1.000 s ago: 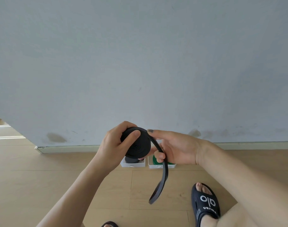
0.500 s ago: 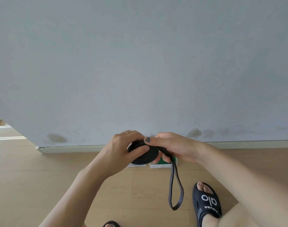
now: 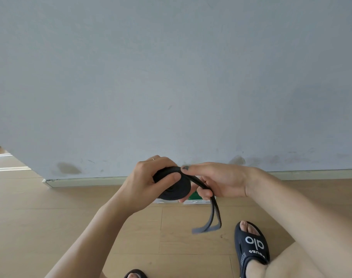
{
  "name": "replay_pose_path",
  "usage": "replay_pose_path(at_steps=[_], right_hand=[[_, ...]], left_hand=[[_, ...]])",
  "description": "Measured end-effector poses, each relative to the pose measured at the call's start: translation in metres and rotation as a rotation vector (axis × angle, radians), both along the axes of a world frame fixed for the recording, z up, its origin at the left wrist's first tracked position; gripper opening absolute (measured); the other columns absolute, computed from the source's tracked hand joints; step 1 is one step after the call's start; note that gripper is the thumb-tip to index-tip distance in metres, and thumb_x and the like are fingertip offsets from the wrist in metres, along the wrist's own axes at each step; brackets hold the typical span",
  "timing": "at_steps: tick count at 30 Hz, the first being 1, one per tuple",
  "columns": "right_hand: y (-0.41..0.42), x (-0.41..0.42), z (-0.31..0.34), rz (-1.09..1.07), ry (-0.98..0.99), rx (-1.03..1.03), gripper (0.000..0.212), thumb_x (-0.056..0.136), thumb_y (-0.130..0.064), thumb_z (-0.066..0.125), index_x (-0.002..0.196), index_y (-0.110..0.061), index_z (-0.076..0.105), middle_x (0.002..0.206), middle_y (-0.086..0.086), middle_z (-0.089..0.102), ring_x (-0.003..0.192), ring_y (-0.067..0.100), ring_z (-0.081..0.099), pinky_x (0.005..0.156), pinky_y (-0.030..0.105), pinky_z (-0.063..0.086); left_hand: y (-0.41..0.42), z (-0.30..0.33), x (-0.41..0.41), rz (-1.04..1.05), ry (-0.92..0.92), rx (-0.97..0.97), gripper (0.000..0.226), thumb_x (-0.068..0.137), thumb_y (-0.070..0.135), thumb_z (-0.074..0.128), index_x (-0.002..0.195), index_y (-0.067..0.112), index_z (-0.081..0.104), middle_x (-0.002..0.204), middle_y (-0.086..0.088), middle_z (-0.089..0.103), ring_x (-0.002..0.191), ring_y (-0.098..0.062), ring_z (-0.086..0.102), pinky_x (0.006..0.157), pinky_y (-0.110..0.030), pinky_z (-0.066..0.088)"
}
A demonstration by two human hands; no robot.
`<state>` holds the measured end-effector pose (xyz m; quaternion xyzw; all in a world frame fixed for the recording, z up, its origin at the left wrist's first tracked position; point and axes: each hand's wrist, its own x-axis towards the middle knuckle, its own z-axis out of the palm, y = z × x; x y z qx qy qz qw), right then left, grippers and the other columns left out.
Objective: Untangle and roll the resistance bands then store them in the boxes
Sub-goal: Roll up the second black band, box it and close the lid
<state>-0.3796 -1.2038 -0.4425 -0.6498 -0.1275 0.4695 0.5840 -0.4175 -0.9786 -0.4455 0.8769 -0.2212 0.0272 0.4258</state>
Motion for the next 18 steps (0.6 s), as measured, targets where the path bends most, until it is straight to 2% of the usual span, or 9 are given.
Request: replay_pose_path(at_steps=[3, 6, 9, 11, 14, 16, 18], right_hand=[[0.001, -0.002, 0.000, -0.074, -0.001, 0.059, 0.033, 0.098, -0.049, 0.060, 0.109, -0.020, 0.072, 0.109, 0.026, 0.073, 0.060, 0.014, 0.040, 0.065, 0.025, 0.036], [0.003, -0.003, -0.007, -0.122, -0.136, -0.074, 0.054, 0.089, -0.058, 0.071, 0.113, -0.009, 0.065, 0.106, 0.027, 0.074, 0.067, 0.019, 0.054, 0.068, 0.029, 0.046], [0.004, -0.002, -0.010, -0.094, -0.202, -0.193, 0.073, 0.082, -0.070, 0.072, 0.120, -0.007, 0.061, 0.105, 0.022, 0.076, 0.072, 0.020, 0.061, 0.071, 0.030, 0.051], [0.004, -0.002, -0.006, -0.049, -0.150, -0.174, 0.068, 0.087, -0.074, 0.062, 0.120, -0.014, 0.063, 0.108, 0.020, 0.076, 0.072, 0.019, 0.057, 0.070, 0.025, 0.049], [0.002, -0.001, -0.002, 0.017, -0.031, -0.103, 0.051, 0.100, -0.062, 0.049, 0.123, -0.019, 0.065, 0.116, 0.024, 0.074, 0.067, 0.016, 0.050, 0.073, 0.025, 0.045], [0.002, -0.001, -0.003, 0.010, -0.016, -0.056, 0.043, 0.102, -0.057, 0.053, 0.116, -0.019, 0.067, 0.119, 0.029, 0.071, 0.066, 0.017, 0.047, 0.071, 0.028, 0.043], [0.005, -0.001, -0.006, -0.037, -0.033, -0.057, 0.046, 0.095, -0.059, 0.062, 0.109, -0.017, 0.068, 0.111, 0.028, 0.072, 0.067, 0.018, 0.047, 0.068, 0.031, 0.043]], left_hand=[[0.001, 0.003, 0.001, 0.028, 0.057, -0.065, 0.006, 0.090, 0.027, 0.067, 0.094, 0.028, 0.071, 0.087, 0.014, 0.068, 0.085, -0.013, 0.062, 0.073, -0.016, 0.045], [-0.002, 0.000, -0.002, -0.012, 0.045, 0.092, 0.007, 0.088, 0.031, 0.072, 0.095, 0.031, 0.071, 0.089, 0.017, 0.066, 0.090, -0.013, 0.059, 0.073, -0.014, 0.043], [-0.007, -0.003, -0.004, -0.053, -0.027, 0.162, 0.007, 0.090, 0.032, 0.067, 0.087, 0.026, 0.067, 0.079, 0.016, 0.060, 0.082, -0.013, 0.052, 0.069, -0.013, 0.037], [-0.007, -0.002, -0.003, -0.056, -0.032, 0.130, 0.009, 0.092, 0.024, 0.067, 0.083, 0.023, 0.066, 0.073, 0.016, 0.056, 0.077, -0.012, 0.051, 0.067, -0.012, 0.035], [-0.004, 0.000, -0.001, -0.057, -0.047, 0.105, 0.007, 0.093, 0.025, 0.064, 0.088, 0.022, 0.069, 0.076, 0.017, 0.060, 0.080, -0.012, 0.054, 0.070, -0.012, 0.036], [-0.002, 0.001, -0.002, -0.044, -0.036, 0.087, 0.006, 0.093, 0.025, 0.065, 0.093, 0.025, 0.071, 0.081, 0.020, 0.064, 0.085, -0.012, 0.058, 0.072, -0.012, 0.039], [-0.002, 0.000, -0.001, -0.022, -0.021, 0.099, 0.007, 0.089, 0.032, 0.067, 0.095, 0.029, 0.070, 0.086, 0.021, 0.065, 0.088, -0.011, 0.059, 0.073, -0.014, 0.041]])
